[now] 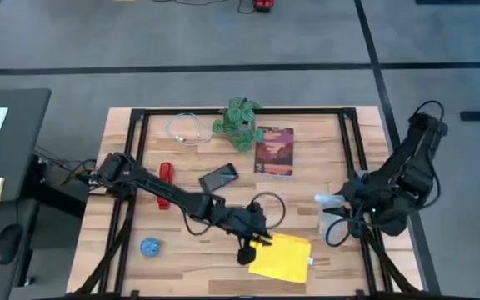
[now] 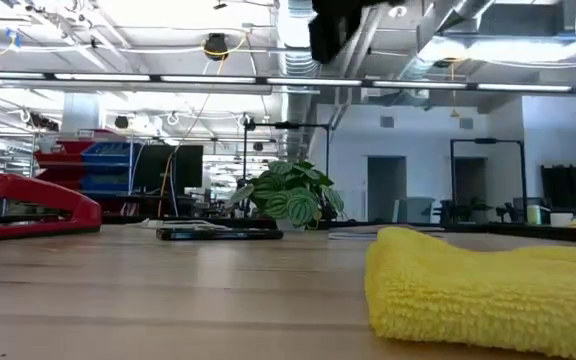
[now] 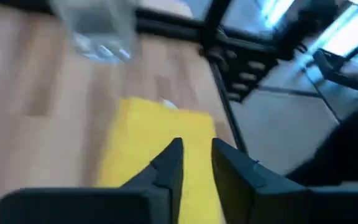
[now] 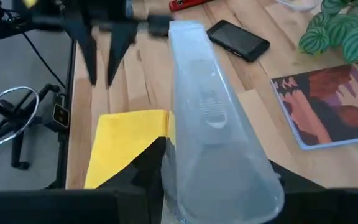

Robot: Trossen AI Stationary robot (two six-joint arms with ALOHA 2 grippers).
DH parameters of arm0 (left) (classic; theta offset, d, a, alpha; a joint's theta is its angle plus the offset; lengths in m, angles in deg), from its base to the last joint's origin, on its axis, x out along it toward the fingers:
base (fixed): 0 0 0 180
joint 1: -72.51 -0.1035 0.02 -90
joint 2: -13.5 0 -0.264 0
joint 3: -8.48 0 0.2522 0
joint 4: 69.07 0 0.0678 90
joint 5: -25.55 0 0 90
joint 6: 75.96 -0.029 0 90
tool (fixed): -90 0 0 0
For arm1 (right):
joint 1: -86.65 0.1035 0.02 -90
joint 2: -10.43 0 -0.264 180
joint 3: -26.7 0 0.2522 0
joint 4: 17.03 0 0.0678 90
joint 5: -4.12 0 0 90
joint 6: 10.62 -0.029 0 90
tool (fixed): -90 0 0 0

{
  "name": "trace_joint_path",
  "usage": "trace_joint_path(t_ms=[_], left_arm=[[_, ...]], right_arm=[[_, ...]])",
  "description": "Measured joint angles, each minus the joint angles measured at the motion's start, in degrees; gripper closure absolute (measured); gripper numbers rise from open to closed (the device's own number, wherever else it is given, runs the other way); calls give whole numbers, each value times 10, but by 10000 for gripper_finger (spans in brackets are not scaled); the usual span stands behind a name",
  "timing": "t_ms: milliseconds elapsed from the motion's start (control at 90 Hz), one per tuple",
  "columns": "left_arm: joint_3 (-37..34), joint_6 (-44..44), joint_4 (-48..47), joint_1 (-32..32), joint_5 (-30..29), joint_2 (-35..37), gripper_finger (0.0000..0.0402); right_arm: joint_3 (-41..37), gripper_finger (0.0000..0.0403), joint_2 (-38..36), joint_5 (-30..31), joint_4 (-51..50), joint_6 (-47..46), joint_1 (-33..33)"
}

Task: Apply microfiber cloth
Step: Prepare the cleaning spray and the microfiber cloth

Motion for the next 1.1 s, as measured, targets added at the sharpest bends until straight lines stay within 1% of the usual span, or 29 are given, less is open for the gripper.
trace_joint_path(t_ms=[111, 222, 311, 500, 633, 744, 778, 811, 867, 944, 989, 1033, 1100], left_arm=[[24, 34, -8, 11, -4, -54, 396], [49, 86, -31, 11, -10, -91, 397], [62, 123, -101, 6, -17, -102, 399], [62, 145, -315, -2, -32, -101, 401], [64, 157, -403, 2, -33, -96, 401], [60, 180, -425, 12, -37, -77, 401], [58, 186, -418, 14, -37, -65, 402], [58, 188, -390, 17, -38, -52, 402], [62, 169, -308, 19, -38, -29, 402], [64, 108, -182, 20, -32, -21, 402], [64, 77, -128, 17, -31, -31, 402], [64, 63, -84, 10, -28, -52, 402], [61, 66, -61, -1, -23, -88, 402]], right_arm=[[0, 286, 1, 0, 1, 1, 0], [0, 286, 7, 0, 14, 1, 0], [0, 286, 18, 0, 36, 3, 0], [0, 286, 52, 0, 86, 26, 0], [0, 286, 69, 7, 95, 8, 0], [0, 286, 72, 12, 96, -8, 0], [0, 286, 72, 14, 97, -8, 0], [0, 286, 72, 14, 97, -8, 0], [0, 286, 71, 17, 99, -9, 0], [0, 286, 71, 27, 101, -9, 0], [0, 286, 71, 29, 102, -9, 0], [0, 286, 71, 29, 102, -9, -1], [0, 286, 72, 29, 106, -11, -1]])
